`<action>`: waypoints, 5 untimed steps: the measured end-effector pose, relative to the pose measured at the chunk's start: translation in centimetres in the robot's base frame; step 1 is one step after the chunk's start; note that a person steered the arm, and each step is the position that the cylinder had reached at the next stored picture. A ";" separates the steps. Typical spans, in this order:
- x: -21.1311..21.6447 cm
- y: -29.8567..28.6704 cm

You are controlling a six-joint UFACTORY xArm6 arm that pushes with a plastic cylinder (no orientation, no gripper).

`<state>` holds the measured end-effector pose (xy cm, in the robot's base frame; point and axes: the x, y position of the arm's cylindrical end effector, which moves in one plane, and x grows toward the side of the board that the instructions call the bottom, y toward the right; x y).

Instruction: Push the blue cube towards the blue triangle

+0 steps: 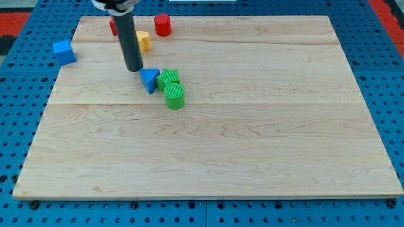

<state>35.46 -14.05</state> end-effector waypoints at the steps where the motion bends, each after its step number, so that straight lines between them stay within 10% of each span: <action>1: 0.5 0.0; 5: 3.4 -0.5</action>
<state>38.84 -14.59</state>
